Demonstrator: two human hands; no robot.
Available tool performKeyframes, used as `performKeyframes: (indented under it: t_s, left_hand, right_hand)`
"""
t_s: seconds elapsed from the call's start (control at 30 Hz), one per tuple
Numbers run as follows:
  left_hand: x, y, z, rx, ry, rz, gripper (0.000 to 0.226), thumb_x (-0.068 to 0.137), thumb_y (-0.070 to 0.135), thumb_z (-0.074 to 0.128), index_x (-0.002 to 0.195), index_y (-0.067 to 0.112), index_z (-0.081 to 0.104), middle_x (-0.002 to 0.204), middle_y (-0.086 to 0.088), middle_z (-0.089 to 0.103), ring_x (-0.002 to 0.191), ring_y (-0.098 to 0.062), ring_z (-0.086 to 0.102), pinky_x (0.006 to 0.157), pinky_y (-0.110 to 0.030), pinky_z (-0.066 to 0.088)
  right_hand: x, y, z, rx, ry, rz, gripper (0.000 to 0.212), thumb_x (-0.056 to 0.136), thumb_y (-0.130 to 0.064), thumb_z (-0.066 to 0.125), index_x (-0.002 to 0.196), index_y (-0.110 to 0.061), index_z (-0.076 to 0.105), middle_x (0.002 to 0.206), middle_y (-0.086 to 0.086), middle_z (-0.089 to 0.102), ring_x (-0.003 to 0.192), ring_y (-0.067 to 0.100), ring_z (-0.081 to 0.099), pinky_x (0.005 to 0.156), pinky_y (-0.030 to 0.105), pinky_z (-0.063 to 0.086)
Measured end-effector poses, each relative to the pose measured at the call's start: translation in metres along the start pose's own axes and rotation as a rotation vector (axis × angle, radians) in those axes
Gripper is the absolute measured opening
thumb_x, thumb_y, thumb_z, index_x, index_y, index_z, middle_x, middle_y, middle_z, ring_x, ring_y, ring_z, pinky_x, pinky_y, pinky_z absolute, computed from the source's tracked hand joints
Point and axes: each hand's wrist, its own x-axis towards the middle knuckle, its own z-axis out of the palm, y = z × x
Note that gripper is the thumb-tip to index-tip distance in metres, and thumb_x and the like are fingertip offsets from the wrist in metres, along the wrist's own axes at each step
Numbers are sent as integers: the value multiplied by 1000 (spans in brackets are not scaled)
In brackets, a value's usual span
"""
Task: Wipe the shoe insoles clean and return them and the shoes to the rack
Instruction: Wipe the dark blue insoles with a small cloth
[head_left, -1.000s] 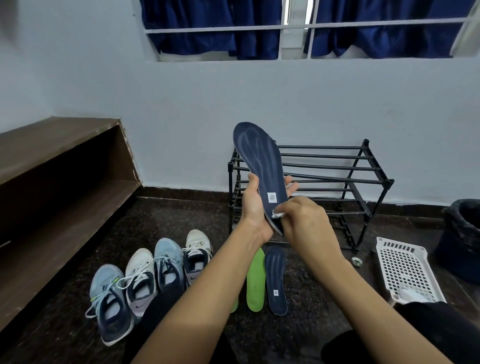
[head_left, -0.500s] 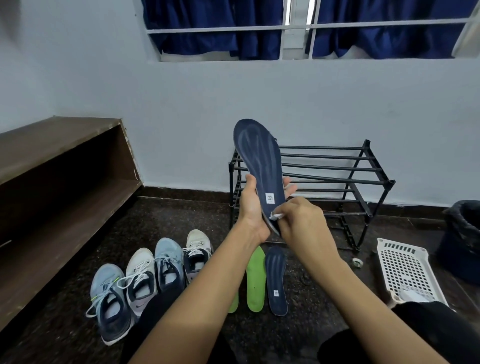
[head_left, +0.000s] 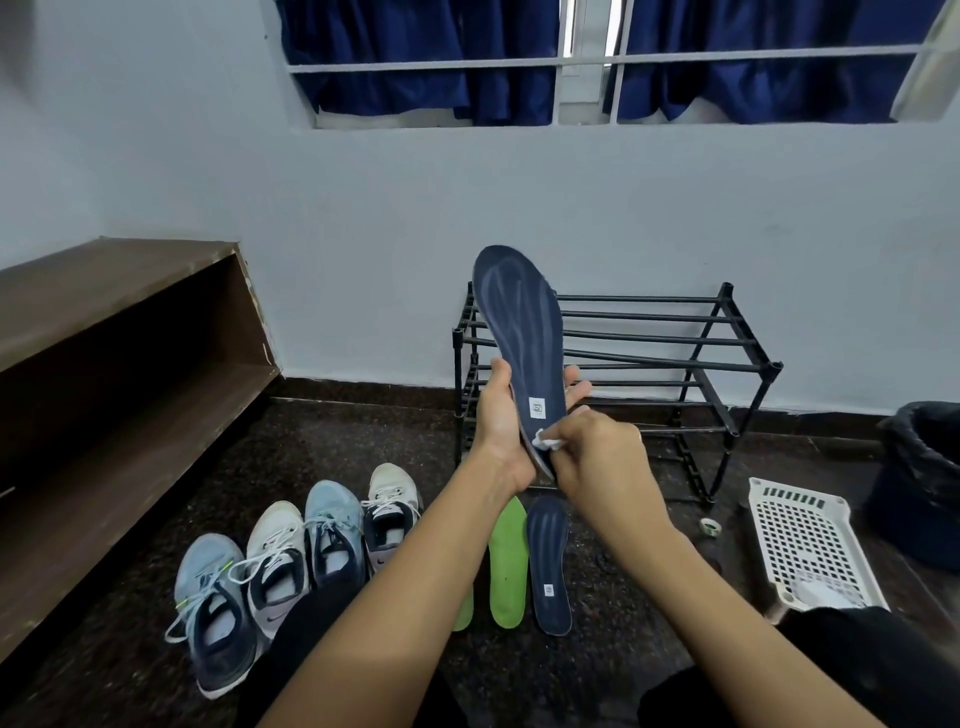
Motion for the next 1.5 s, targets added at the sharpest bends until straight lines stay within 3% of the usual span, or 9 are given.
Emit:
performKeyframes:
  t_s: [0.2,0.37,0.53,0.67,0.77,0.93,1.17,1.37,1.5]
  left_hand:
    - [0,5,-1,-43,-33,-7,52,98,49,37,104,5,64,87,-12,68,90,-29,67,82,-42,53]
    - [-5,4,4,-17,-106,-50,45,83,44,48,91,4,66,85,-11,64,76,-24,61,72,-34,50]
    - [-5,1,7,-31,-117,-41,51,96,44,36,114,3,62,95,-15,70,82,-26,69,77,-36,56]
    - [1,7,6,-72,-119,-19,60,96,52,38,121,3,61,99,-15,69,85,-25,69,87,-35,51]
    - [4,5,5,-105,-113,-25,65,97,59,35,104,4,68,92,-12,71,81,-22,69,85,-35,49]
    - [2,-5,9,-90,-89,-39,78,96,65,31,80,4,77,84,-9,70,79,-21,69,78,-33,54]
    - [-5,-9,8,29,-101,-91,77,97,65,25,91,5,72,87,-8,71,75,-20,69,71,-29,56]
    - [-1,5,2,-62,-76,-28,70,98,62,26,103,4,65,88,-9,68,79,-21,67,74,-35,53]
    - [-3,5,2,-58,-55,-36,72,97,65,27,102,3,65,88,-9,69,80,-20,68,73,-33,55]
  right_hand:
    - [2,-2,-28,212,-85,114,12,80,-13,69,85,-23,74,68,-15,62,61,-9,55,59,5,39]
    - [6,0,-33,221,156,111,3,82,-16,68,83,-18,65,78,-8,69,71,1,61,65,16,47]
    - [3,-11,-27,298,-61,146,13,82,-10,63,85,-18,73,78,-6,70,67,-15,57,62,-1,38]
    - [1,-6,-29,339,-194,97,30,81,-2,58,104,-16,71,104,-7,64,88,-1,60,72,0,41]
    - [3,2,-25,207,-182,-37,29,80,1,63,106,-9,72,108,1,63,95,10,60,81,2,41]
    - [7,9,-17,85,-17,-157,17,75,0,68,89,-7,75,88,8,71,82,26,68,82,36,54]
    - [15,9,-10,23,115,-133,14,76,-8,67,87,-12,73,80,4,70,84,26,63,79,22,42]
    - [3,5,-8,32,-42,-160,9,79,-12,68,86,-14,74,78,6,65,79,20,55,72,30,45]
    - [4,7,-4,40,66,-185,12,75,-13,69,85,-15,75,75,1,67,74,16,50,68,26,42]
